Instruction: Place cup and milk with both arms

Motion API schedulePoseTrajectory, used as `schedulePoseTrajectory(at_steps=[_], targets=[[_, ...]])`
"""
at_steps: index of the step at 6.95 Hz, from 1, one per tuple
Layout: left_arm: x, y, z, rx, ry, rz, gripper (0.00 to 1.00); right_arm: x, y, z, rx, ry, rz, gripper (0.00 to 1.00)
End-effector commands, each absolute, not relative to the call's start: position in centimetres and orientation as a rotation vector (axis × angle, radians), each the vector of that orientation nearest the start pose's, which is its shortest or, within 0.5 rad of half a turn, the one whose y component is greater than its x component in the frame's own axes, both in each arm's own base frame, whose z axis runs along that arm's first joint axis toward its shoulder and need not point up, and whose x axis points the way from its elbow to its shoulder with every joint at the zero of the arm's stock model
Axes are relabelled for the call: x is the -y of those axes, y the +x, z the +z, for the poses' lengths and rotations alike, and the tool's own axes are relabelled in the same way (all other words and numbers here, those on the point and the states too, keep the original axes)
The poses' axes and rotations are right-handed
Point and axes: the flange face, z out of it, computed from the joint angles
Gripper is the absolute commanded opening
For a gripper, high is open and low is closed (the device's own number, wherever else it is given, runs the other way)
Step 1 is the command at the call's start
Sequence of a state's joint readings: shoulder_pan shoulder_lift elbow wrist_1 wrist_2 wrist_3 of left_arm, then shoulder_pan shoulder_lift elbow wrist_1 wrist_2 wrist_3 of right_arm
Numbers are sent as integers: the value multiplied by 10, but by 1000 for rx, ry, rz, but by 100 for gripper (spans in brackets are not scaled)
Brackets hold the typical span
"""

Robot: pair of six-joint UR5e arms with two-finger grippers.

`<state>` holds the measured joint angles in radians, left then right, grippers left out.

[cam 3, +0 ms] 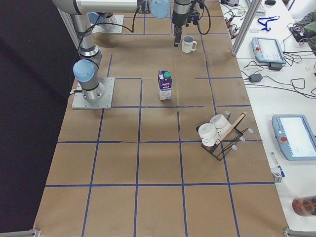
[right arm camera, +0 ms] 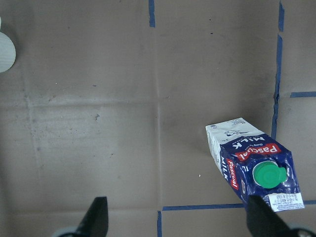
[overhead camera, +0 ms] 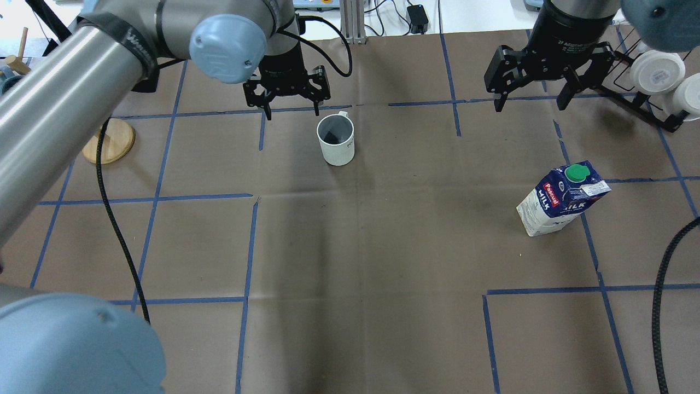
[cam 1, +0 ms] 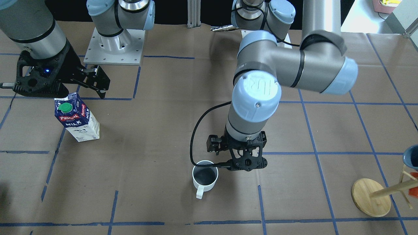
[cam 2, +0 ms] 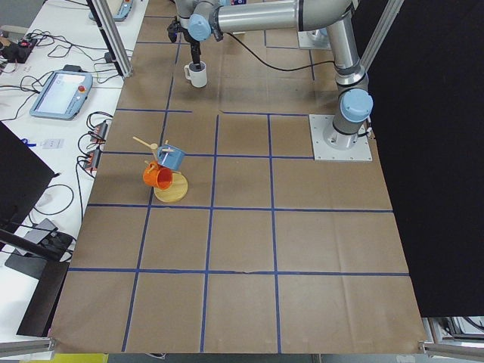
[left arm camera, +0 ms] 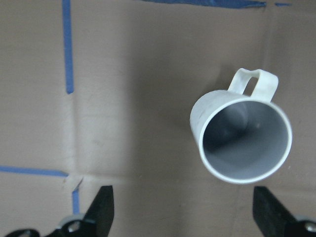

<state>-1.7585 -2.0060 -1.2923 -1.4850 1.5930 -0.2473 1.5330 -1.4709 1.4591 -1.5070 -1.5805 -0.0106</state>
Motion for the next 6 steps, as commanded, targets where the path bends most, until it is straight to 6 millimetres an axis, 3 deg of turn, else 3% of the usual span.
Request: schedulePoseTrajectory(at_steps=[1, 2, 3, 4, 6], targets=[[555, -219, 482, -3091, -1, 87, 99, 530, 105, 489, -3159, -13, 82, 100], [513, -204, 506, -3092, 12, 140, 99, 531, 82, 484, -3156, -54, 100, 100], [486, -183, 510, -3099, 68, 143, 99, 526, 49, 482, -3146, -97, 105, 100], [469, -155, 508, -3097, 48, 147, 99, 521, 18, 471, -3131, -145, 135, 100], [447, -145, 516, -3111, 18, 128, 99, 512, -17, 457, -3104, -229, 151, 100]])
